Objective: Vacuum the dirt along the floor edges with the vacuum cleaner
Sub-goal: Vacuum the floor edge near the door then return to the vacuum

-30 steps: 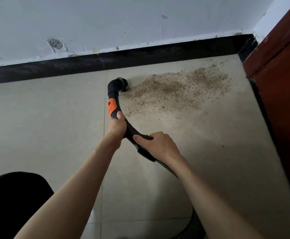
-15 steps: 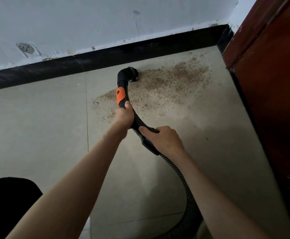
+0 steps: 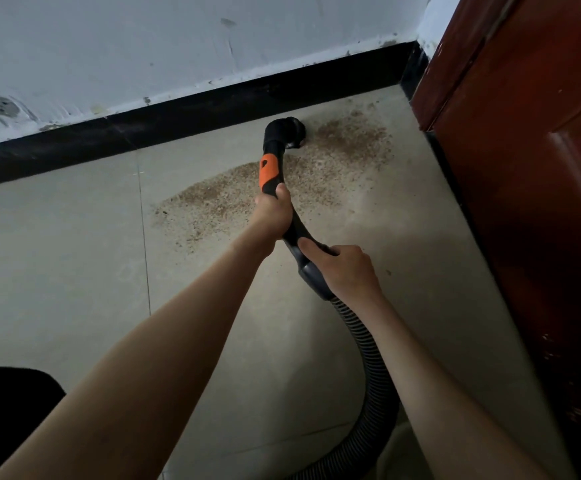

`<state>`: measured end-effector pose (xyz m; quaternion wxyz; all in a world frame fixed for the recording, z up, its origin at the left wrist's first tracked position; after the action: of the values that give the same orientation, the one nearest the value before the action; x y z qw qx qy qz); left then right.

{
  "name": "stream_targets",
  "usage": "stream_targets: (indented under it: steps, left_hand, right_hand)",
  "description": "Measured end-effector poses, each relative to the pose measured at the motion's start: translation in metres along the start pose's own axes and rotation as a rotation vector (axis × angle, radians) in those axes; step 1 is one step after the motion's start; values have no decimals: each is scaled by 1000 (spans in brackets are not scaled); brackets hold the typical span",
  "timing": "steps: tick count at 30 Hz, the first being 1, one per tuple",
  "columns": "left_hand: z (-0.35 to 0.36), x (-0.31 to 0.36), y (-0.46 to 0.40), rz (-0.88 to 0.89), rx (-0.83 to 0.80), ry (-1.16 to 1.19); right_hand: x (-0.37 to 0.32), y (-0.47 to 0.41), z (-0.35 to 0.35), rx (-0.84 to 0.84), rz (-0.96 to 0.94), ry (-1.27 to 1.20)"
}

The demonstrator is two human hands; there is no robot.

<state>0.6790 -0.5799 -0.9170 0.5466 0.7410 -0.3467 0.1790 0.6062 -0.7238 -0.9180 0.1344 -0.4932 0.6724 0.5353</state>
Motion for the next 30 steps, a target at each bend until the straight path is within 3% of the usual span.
stream_targets:
  steps: [10,15,21,30]
  left_hand:
    - [-12,22,-10,58,-60,18]
    - [-58,-1,2,52,72,62]
    - [-116,-69,45,-23,251,258]
    - [-142,-140,91,-134,417,381]
  right_hand:
    - [-23,-7,2,31,18,-27]
    - [-48,0,28,-52,-66,33]
    - [-72,29,83,-278,-117,221]
    - [-77,60,126,-441,-195,412]
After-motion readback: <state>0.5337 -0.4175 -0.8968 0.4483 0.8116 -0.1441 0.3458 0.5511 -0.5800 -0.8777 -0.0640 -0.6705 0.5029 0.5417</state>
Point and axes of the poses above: each hand's wrist, its own y-axis away from the middle knuckle, its own z-axis out of the palm, x = y × z, the point moved 6 cm from there along -y, towards the middle knuckle, and after that the axes turned 8 degrees about -x, right-handed, at the moved point
